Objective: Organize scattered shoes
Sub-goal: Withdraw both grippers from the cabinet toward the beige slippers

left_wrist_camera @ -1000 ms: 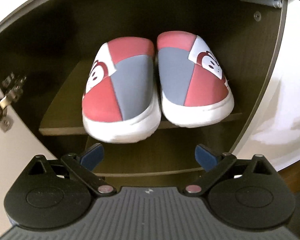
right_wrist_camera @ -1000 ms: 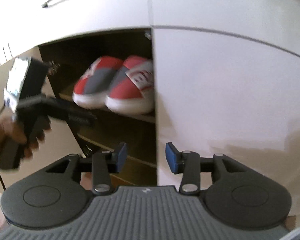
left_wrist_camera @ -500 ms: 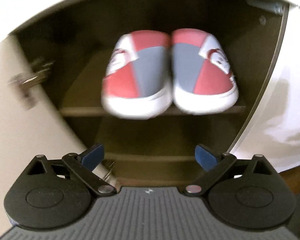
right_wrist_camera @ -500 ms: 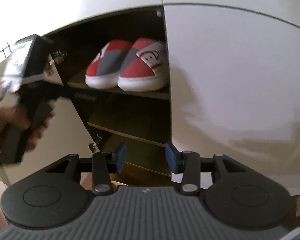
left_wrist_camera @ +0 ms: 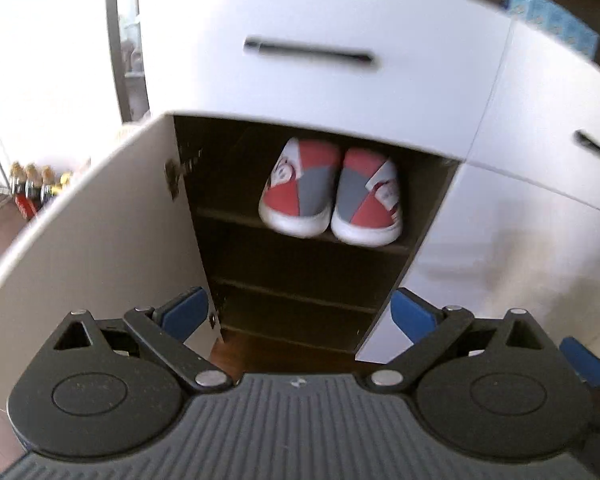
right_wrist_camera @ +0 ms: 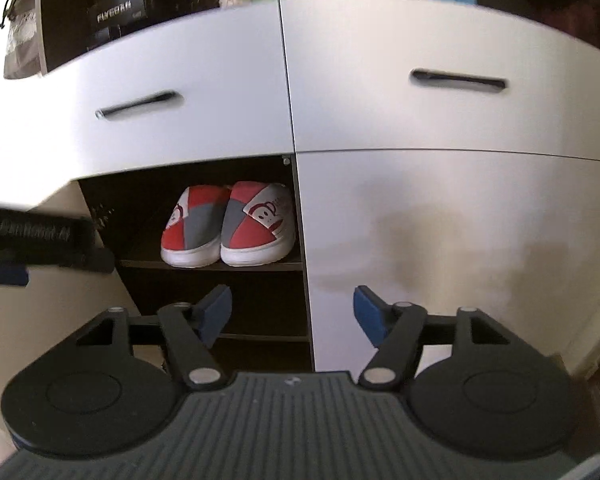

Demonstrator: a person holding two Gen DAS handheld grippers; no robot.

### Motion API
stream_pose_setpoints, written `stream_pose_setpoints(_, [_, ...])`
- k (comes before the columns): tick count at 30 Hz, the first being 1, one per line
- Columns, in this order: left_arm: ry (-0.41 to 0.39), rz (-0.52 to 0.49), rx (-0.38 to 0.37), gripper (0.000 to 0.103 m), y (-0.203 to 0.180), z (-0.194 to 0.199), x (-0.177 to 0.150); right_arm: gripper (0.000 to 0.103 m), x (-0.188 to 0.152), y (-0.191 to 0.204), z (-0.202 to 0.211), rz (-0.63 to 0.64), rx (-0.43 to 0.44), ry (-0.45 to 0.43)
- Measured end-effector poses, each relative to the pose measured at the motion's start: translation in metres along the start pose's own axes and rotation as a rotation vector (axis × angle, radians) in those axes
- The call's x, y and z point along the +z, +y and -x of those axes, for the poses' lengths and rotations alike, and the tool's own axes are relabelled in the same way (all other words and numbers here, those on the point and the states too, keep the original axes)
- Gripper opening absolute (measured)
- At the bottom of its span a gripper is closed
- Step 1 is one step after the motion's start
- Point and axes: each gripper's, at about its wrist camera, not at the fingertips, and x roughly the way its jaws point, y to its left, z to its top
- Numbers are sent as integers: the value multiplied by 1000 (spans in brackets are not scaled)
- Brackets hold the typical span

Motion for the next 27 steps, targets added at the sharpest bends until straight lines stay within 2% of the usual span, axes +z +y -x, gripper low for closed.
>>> stream_pose_setpoints(4, [-3, -9, -7, 99, 1, 28, 3, 78, 17, 10, 33, 30, -4, -39])
stream_pose_setpoints(10, [5, -24, -20, 99, -14, 29, -2, 80, 30, 10, 51, 42, 2, -72])
stream_pose_setpoints(19, [49, -11, -29, 99, -35, 3, -9, 81, 30, -14, 32, 45, 10, -9])
stream_pose_setpoints(23, [35, 3, -28, 100, -25, -6, -26, 84, 24, -29, 13, 78, 46, 33])
stream_pose_setpoints(24, [21, -2, 4, 100, -13, -7, -43, 86, 22, -33, 8, 88, 58, 45])
stream_pose_setpoints(27, [49, -18, 138, 100, 10, -14, -98, 90, -20, -41, -9, 207, 146, 141])
